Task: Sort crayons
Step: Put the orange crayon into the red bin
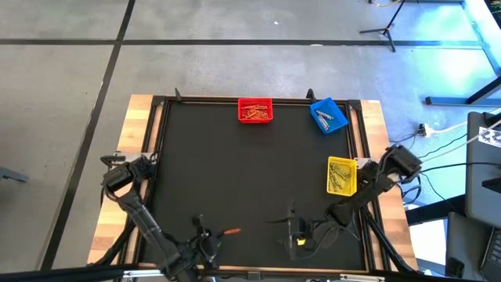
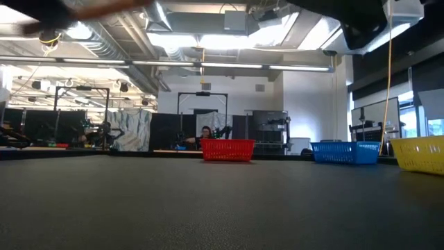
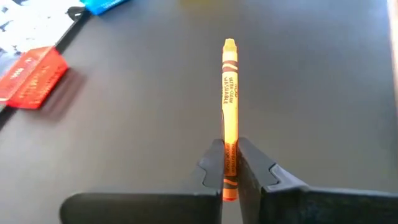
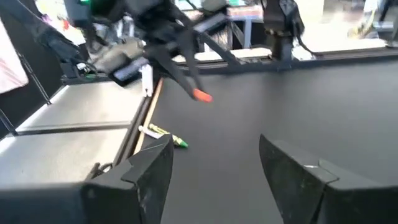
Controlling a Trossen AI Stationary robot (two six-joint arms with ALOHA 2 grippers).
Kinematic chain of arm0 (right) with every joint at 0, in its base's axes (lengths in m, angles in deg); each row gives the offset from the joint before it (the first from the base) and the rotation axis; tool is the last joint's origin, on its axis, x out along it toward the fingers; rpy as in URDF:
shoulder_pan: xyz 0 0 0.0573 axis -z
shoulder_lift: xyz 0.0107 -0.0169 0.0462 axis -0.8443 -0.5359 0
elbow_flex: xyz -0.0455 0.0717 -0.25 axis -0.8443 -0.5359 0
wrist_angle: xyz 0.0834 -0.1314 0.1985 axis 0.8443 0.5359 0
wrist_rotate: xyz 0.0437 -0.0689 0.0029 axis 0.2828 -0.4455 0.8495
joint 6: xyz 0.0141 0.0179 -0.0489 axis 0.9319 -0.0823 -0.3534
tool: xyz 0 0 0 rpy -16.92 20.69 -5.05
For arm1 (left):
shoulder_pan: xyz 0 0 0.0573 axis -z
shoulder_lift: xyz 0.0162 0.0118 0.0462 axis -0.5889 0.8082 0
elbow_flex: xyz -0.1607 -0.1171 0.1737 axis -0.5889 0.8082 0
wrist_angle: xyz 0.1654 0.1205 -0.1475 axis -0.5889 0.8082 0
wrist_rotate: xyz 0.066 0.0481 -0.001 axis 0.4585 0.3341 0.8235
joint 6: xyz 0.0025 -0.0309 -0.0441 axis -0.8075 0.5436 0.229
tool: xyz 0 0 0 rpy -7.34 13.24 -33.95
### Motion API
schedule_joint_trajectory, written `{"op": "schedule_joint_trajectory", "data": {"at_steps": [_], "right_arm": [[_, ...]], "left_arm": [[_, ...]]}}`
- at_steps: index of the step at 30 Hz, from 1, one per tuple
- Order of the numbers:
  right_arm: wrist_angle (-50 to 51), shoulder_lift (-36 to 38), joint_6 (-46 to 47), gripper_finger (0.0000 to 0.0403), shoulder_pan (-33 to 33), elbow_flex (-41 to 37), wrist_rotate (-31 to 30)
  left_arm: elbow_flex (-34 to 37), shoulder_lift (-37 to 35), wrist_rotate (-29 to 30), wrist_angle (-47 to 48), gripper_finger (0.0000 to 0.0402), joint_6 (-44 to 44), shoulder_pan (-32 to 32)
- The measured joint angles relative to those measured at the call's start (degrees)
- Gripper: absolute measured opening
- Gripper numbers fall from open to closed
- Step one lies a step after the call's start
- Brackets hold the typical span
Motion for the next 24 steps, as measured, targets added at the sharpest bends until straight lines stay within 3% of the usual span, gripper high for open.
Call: {"op": "schedule_joint_trajectory", "data": {"at_steps": [6, 11, 16, 21, 24], "right_arm": [[-5.39, -2.96, -2.41, 0.0235, 2.05, 0.02, 0.28], [-6.12, -4.34, -1.95, 0.0234, 2.87, 0.02, 1.59], [-10.12, -6.31, -2.36, 0.0234, 2.85, 0.04, 2.90], [-12.01, -7.12, -2.58, 0.0234, 2.91, 0.11, 3.70], [-11.85, -7.12, -2.59, 0.0234, 2.91, 0.11, 3.69]], "left_arm": [[0.75, 0.00, -0.60, -0.29, 0.0003, -2.85, -3.42], [0.78, -0.02, -11.42, -1.35, 0.0002, -9.94, -5.53], [0.89, -0.47, -10.98, -3.66, 0.0001, -15.11, -6.20], [5.53, -2.70, -10.14, -14.22, 0.0000, -21.25, -7.56], [11.72, -5.26, -10.83, -26.99, 0.0000, -25.37, -8.25]]}}
